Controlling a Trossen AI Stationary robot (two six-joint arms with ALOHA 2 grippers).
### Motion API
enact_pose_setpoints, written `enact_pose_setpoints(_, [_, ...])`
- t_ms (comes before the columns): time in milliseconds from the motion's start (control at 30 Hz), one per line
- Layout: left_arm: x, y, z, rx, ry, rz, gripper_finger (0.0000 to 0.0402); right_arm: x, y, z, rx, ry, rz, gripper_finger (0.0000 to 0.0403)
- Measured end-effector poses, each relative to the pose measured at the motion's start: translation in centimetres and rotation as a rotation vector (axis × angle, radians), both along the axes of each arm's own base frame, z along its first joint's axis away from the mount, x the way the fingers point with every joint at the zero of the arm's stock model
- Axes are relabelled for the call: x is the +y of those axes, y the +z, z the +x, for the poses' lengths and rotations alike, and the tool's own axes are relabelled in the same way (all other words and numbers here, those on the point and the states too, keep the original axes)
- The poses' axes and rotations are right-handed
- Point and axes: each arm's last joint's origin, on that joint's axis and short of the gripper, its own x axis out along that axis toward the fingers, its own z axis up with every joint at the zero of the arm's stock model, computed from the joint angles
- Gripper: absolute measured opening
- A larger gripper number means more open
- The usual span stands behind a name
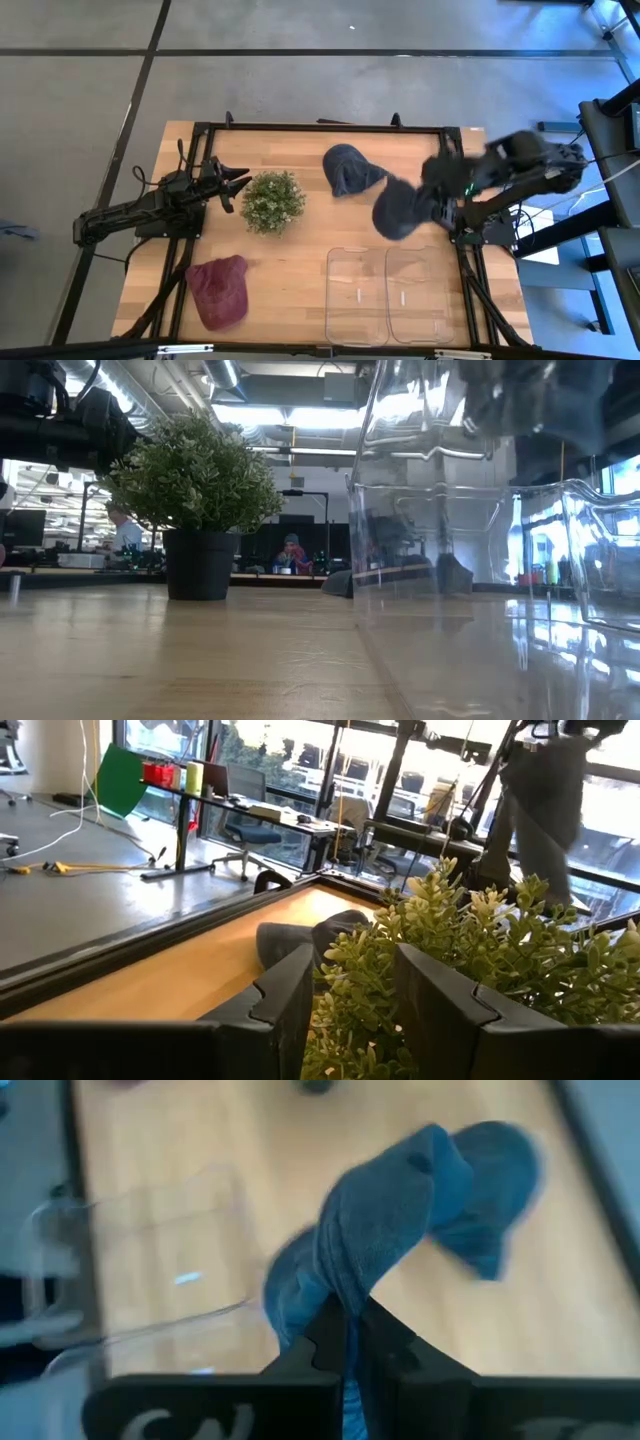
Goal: Pick & Place hat
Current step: Put the right blue cap into the right transparent bin
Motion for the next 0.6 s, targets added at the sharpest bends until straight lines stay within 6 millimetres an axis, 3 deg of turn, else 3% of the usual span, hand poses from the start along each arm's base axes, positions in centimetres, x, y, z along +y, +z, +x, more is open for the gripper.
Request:
enact_pose_setpoints(333, [0.0,0.0,0.0,-0.011,-0.001,-0.024,0.0136,6.5,-0.1,-1.3,-0.013,0.061,0.093,0.0010])
enact_pose_setpoints(600, [0.0,0.0,0.0,-0.011,-0.001,-0.024,0.0136,10.8,-3.1,-1.1,0.113,0.095,0.070,0.0010])
